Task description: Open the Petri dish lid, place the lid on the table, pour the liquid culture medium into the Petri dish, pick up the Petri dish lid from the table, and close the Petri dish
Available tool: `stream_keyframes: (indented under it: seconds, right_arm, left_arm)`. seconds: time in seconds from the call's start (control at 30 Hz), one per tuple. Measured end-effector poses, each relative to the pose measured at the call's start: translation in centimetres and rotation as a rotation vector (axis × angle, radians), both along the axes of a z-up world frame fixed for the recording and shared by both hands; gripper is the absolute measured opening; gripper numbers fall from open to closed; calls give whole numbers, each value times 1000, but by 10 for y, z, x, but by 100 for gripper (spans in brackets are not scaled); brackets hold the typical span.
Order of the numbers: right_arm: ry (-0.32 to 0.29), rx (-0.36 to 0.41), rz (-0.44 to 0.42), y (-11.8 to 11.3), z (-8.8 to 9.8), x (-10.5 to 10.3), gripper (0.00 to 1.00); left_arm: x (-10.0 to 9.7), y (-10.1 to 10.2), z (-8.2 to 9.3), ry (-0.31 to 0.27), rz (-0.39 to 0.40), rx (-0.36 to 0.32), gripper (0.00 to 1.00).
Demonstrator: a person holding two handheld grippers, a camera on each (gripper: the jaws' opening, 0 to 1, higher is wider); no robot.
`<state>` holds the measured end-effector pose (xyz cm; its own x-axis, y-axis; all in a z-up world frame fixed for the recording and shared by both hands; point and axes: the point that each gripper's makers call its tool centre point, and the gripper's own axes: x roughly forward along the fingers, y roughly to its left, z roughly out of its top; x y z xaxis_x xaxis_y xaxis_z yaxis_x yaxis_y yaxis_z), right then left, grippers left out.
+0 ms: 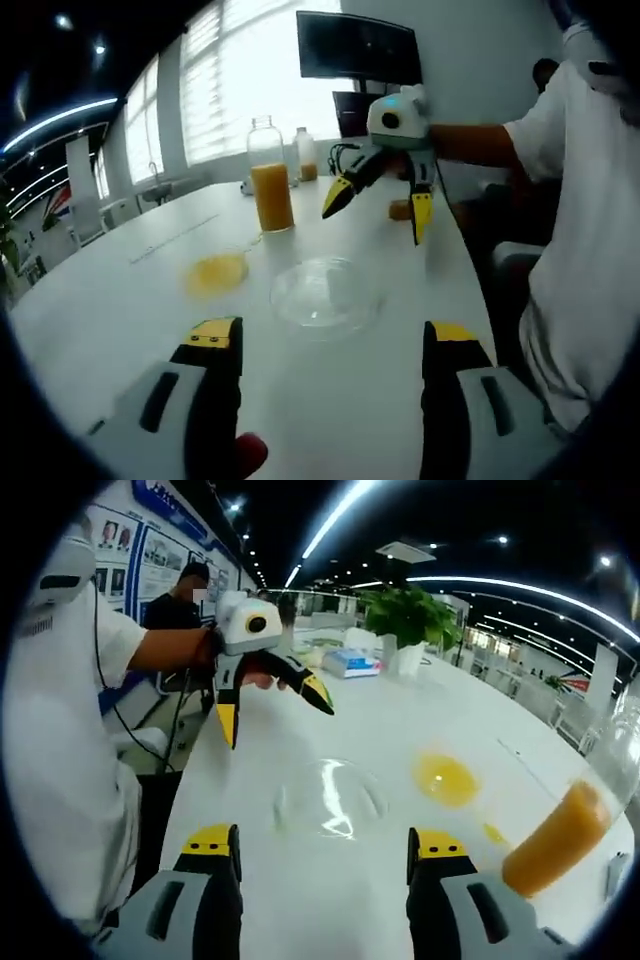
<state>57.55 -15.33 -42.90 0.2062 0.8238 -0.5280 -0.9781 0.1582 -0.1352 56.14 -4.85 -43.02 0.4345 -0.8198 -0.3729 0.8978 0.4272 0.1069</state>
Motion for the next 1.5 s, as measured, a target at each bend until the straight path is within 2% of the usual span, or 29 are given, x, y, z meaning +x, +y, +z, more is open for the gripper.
stream_keyframes:
  seconds: [0.07,0.13,0.57,0.73,0.9,1.3,1.5]
  right_arm:
    - [7,-6,-6,7,-3,4,63]
    - [18,-7,2,13,-7,5,64]
    - [51,-84,38,30,-27,18,66]
    - [77,-101,47,37,-33,18,66]
    - [82,-113,68,43,-35,17,67]
    - [99,-140,96,45,-42,18,67]
    - [103,-146,117,46,-44,15,65]
  left_arm:
    - [4,-3,-5,10,1,6,64]
    - [3,-8,-9,47,-19,0,64]
    - [20,-23,-29,74,-63,88,66]
    - [26,-30,-30,78,-72,89,66]
    - [25,-35,-36,92,-104,120,66]
    - [31,-49,-39,103,-142,143,66]
    - [28,-54,-41,126,-169,149,63]
